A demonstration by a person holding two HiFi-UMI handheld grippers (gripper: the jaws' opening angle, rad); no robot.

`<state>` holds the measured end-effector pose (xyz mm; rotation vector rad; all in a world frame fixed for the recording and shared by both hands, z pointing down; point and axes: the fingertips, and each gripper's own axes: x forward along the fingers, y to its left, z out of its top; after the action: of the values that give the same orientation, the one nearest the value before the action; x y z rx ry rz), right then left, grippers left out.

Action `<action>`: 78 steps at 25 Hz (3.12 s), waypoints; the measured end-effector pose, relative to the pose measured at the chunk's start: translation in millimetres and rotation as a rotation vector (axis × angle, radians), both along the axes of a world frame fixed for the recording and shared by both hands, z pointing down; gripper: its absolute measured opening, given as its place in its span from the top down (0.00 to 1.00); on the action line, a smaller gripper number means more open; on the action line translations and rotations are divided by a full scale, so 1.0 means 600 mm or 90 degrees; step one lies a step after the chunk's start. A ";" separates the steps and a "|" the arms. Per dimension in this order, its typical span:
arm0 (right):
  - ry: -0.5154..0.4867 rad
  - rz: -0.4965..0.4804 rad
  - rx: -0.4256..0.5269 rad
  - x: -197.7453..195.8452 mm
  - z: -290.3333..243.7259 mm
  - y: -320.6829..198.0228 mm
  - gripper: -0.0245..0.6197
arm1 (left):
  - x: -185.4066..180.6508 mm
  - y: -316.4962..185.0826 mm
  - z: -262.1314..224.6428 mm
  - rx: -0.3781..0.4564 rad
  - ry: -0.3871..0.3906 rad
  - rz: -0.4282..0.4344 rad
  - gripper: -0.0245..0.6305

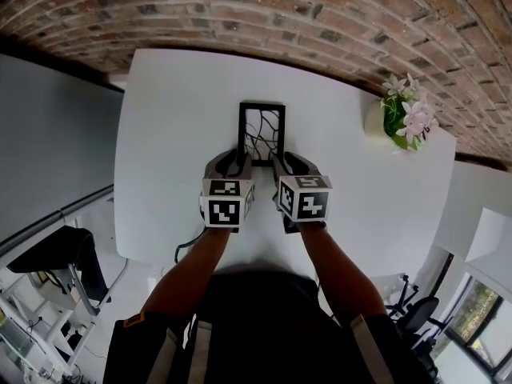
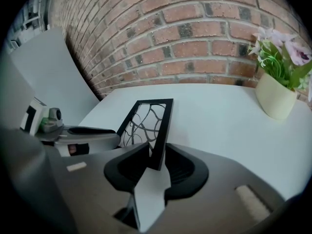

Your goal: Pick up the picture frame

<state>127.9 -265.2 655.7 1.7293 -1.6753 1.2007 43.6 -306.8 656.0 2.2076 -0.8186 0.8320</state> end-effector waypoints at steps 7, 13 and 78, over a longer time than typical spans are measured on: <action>-0.014 0.018 0.002 0.001 -0.008 -0.004 0.82 | 0.003 0.001 0.001 -0.009 0.012 -0.003 0.81; -0.014 0.017 0.009 -0.002 -0.014 0.000 0.82 | 0.001 0.003 -0.004 -0.007 0.019 -0.010 0.81; 0.068 -0.054 0.424 -0.100 -0.505 0.485 0.86 | -0.111 0.495 -0.505 0.362 0.167 -0.117 0.84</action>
<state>68.2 25.7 352.7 2.0060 -2.2116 0.5147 -22.7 -9.9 352.8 2.5955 -1.2099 0.2199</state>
